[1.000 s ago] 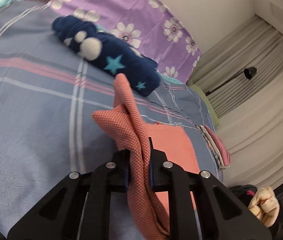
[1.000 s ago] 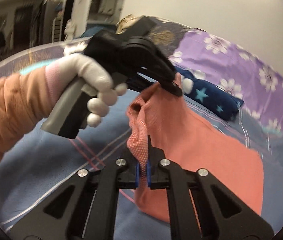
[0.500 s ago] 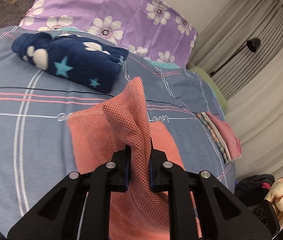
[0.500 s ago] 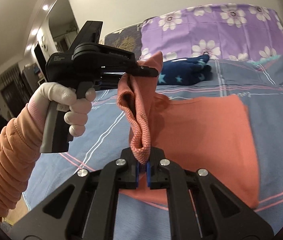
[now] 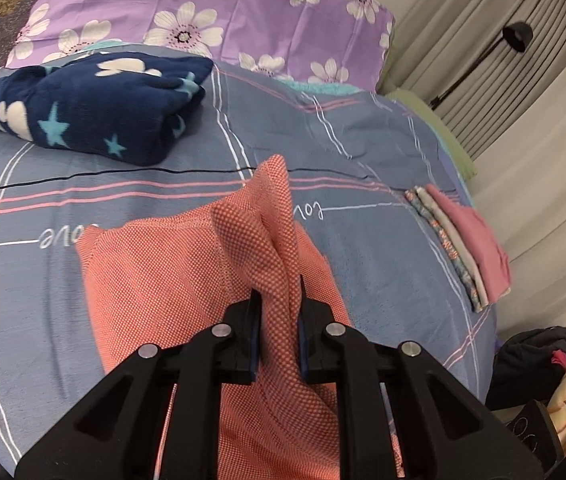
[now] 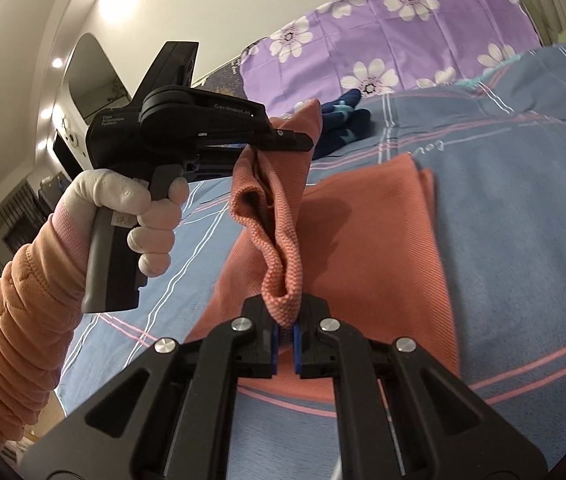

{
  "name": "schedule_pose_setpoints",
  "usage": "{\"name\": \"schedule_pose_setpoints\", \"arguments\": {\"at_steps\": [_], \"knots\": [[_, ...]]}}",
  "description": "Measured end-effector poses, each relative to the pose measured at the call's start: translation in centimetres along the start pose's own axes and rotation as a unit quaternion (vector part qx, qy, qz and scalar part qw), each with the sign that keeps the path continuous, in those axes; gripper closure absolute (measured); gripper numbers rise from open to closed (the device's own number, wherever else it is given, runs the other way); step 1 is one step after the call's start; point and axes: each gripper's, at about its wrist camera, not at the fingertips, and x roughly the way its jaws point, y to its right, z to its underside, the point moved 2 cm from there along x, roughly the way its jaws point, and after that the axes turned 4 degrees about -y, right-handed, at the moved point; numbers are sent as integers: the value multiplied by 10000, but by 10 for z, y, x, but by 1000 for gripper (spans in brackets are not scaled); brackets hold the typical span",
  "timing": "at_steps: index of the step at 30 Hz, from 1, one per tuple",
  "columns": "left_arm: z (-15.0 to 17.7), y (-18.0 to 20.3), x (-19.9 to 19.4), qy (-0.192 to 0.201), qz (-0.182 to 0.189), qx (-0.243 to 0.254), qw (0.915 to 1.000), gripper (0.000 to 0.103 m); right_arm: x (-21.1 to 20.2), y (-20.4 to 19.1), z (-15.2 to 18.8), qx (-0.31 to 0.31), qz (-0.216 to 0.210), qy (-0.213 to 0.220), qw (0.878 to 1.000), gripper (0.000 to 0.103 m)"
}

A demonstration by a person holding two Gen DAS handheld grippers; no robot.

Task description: Fold small clothes

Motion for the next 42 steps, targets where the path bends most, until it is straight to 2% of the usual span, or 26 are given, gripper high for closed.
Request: {"name": "schedule_pose_setpoints", "arguments": {"at_steps": [9,16,23,29,32,35,37,40,42], "knots": [[2,25,35,-235,-280,262,9990,89,-7,29,9,441,-149,-93,9989,98],[2,46,58,-371,-641,504,9960,89,-13,41,17,662,-256,-128,9974,98],[5,67,78,-452,-1126,879,9887,90,-15,49,20,838,-285,-135,9960,98],[4,72,90,-516,-1420,951,9839,90,-14,57,22,1000,-312,-164,9944,98],[7,80,99,-526,-1651,1155,9781,90,-13,60,23,1072,-329,-194,9935,98],[9,84,105,-535,-1742,1249,9753,87,-11,65,25,1167,-368,-251,9922,98],[10,87,103,-496,-1722,1273,9755,75,-9,68,27,1255,-417,-323,9907,97],[12,96,83,-197,-1565,1386,9777,66,-5,74,31,1407,-496,-440,9878,96],[16,102,64,57,-1566,1547,9755,63,-3,77,31,1476,-540,-488,9864,96]]}}
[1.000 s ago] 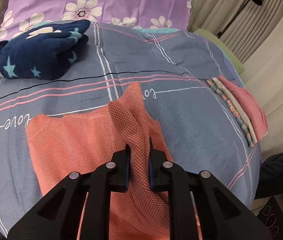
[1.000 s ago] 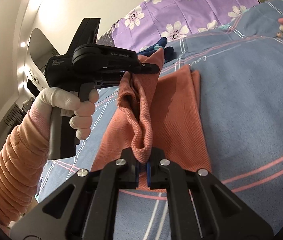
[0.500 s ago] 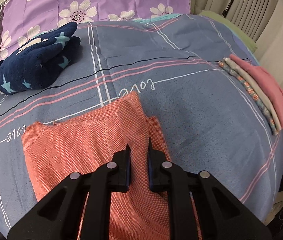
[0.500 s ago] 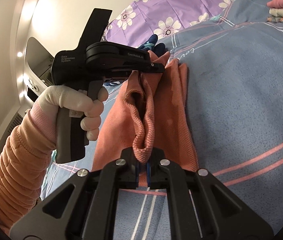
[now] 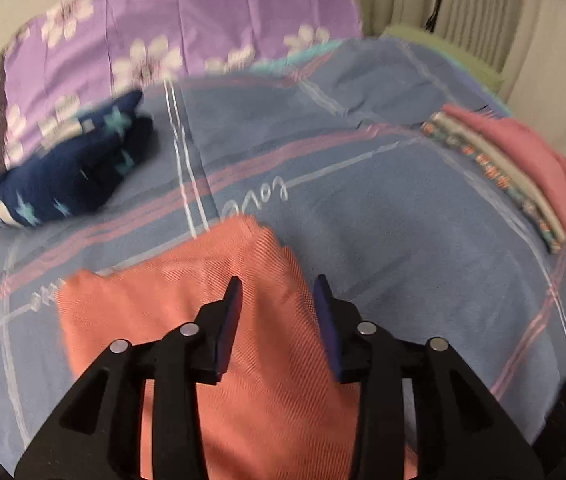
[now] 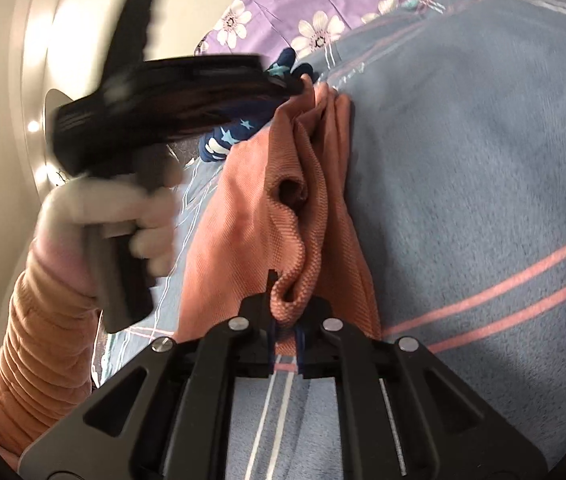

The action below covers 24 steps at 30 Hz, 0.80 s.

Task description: Fold small clothes

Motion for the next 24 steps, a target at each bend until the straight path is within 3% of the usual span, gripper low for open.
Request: {"name": "schedule_pose_setpoints", "arguments": {"at_steps": [3,8,15,20,24], "knots": [[17,-2,-36,348,-111,244,9990,44,2,1,-1,7,-8,-32,10000,94],[93,-11,-79,529,-488,735,9947,36,4,5,-2,94,-22,-65,9999,93],[193,-24,-90,109,-609,743,9953,34,6,4,-3,108,-4,-73,9999,93],[211,-38,-79,0,-639,187,9978,34,0,0,-7,226,-124,-12,9997,93],[210,-27,-74,137,-810,333,9961,34,-9,-13,-11,144,-174,114,9997,94]]}}
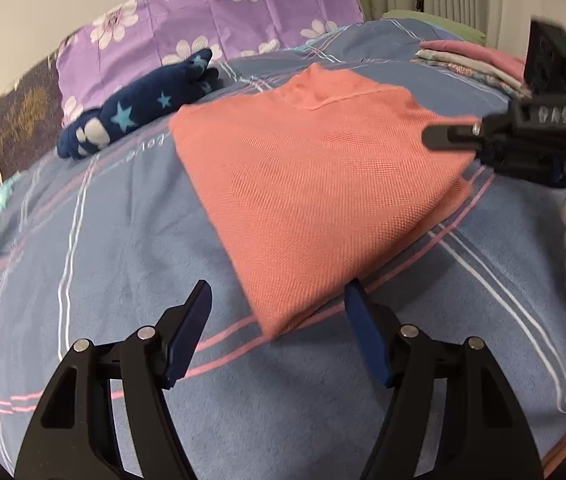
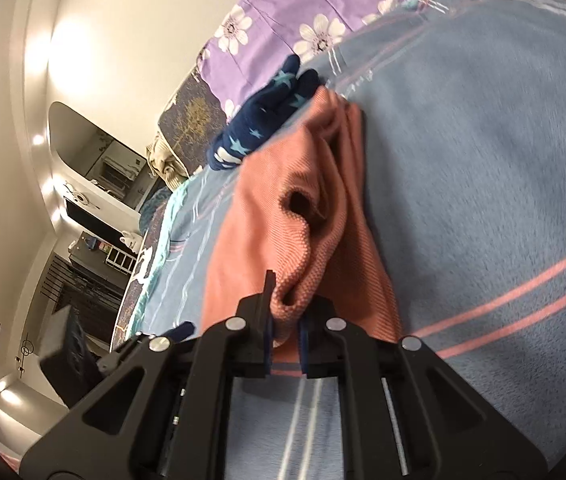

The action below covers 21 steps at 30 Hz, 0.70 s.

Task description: Fold small clothes

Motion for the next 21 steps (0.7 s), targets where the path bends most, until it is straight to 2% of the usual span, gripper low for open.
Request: {"name": "schedule_pose_setpoints", "arguments": {"at_steps": [3,4,8,11,14,16,17,19,21], "knots": [[-2,1,8,15,-569,20,9984,34,-2,-9,-3,-66,-21,48,10000,94],[-2,-1,8,21,-646,-24,9979,34,-2,-10,-3,-81,-7,55,10000,94],[4,-14,6,-9,-824,-260,9963,34,-3,0,-1,58,164,34,9998,94],[13,-22,3,-60,-744,-415,9963,35,2,17,4,292,319,-71,9990,94],[21,-25,3,-137,-498,-534,9972,48,8,30,13,443,434,-207,9979,94],[22,-25,3,-182,-246,-588,9978,65,10,33,15,452,427,-223,9978,94],[21,-24,3,-194,-131,-593,9980,70,9,32,14,423,428,-220,9979,94],[20,-21,0,-224,110,-610,9978,90,8,29,13,339,435,-202,9983,94],[18,-18,-6,-152,216,-564,9981,94,7,28,13,284,422,-184,9985,94]]}}
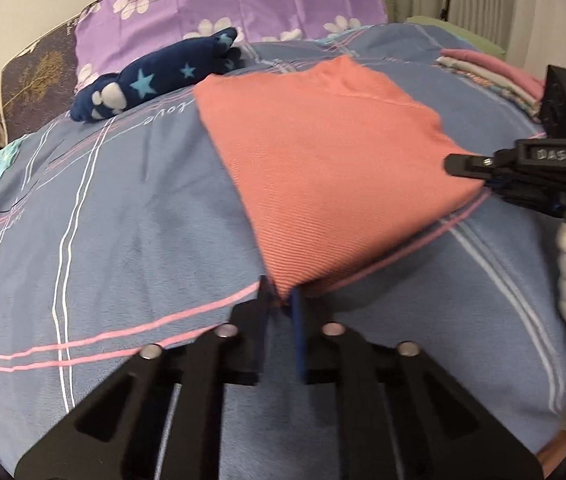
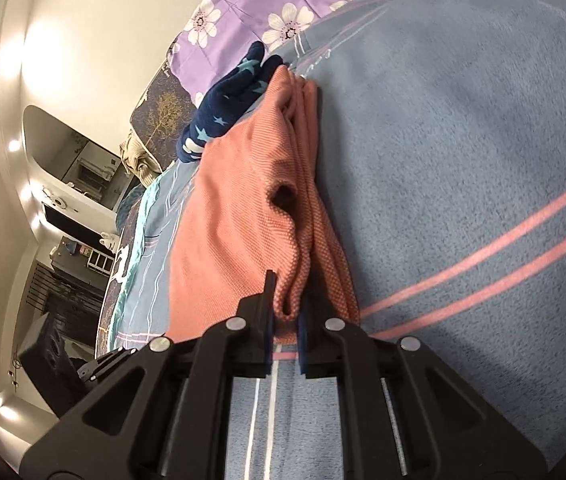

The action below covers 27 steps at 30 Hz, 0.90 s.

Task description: Fold small clothes

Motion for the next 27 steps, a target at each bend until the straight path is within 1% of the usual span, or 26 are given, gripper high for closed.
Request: {"name": "schedule_pose_setpoints", "arguments": {"at_steps": [2,4,5,6,7,8,10,11,12,13,14,15,17,18,19,20,21,23,24,26,27], "knots": [[-1,4,-3,99,-17,115,9999,94,1,1,0,16,-26,-13,10000,94],[-1,8,0,56,-48,220,9997,93,4,3,-1,68,-62,-68,9999,90],[-1,9,3,37,-88,239,9997,93,3,3,-1,98,-67,-87,9999,89],[-1,9,5,20,-108,233,9997,89,3,3,-3,128,-88,-103,9998,86],[-2,9,7,8,-144,177,9997,76,4,3,-4,143,-120,-117,9998,83],[-4,7,9,25,-195,98,9998,71,4,2,-7,128,-125,-119,9998,81],[-8,7,10,79,-219,38,9997,69,5,-1,-13,39,-79,-96,9999,75],[-10,8,10,106,-226,52,9997,69,8,-2,-17,3,-47,-103,9999,75],[-11,9,9,147,-248,85,9995,70,10,-3,-21,-10,-22,-112,9999,75],[-12,12,8,227,-315,155,9991,77,12,-4,-24,-38,24,-105,9999,80],[-13,12,8,259,-375,196,9988,87,12,-4,-25,-62,75,-59,9999,89],[-13,11,9,236,-360,177,9989,97,9,-5,-26,-80,72,21,9999,97],[-10,-1,8,196,-177,-153,9995,97,1,-4,-24,-84,-28,176,9998,97],[-7,-6,10,121,-50,-234,9996,97,0,-2,-22,-127,81,196,9997,97],[-5,-7,13,58,1,-241,9997,97,2,0,-21,-150,148,157,9997,97],[-3,-6,15,44,8,-221,9997,97,7,3,-20,-143,209,65,9997,97],[-1,-1,16,59,-49,-97,9999,97,11,7,-18,-109,250,-1,9996,97],[0,7,14,67,-165,158,9997,97,8,5,-19,-129,245,28,9996,97],[1,10,11,45,-139,259,9996,97,6,4,-19,-171,269,55,9995,96],[4,7,3,-11,58,255,9997,97,-2,-3,-19,-366,471,163,9981,94],[5,4,-2,-38,211,191,9996,97,-7,-6,-19,-440,549,235,9972,90]]}}
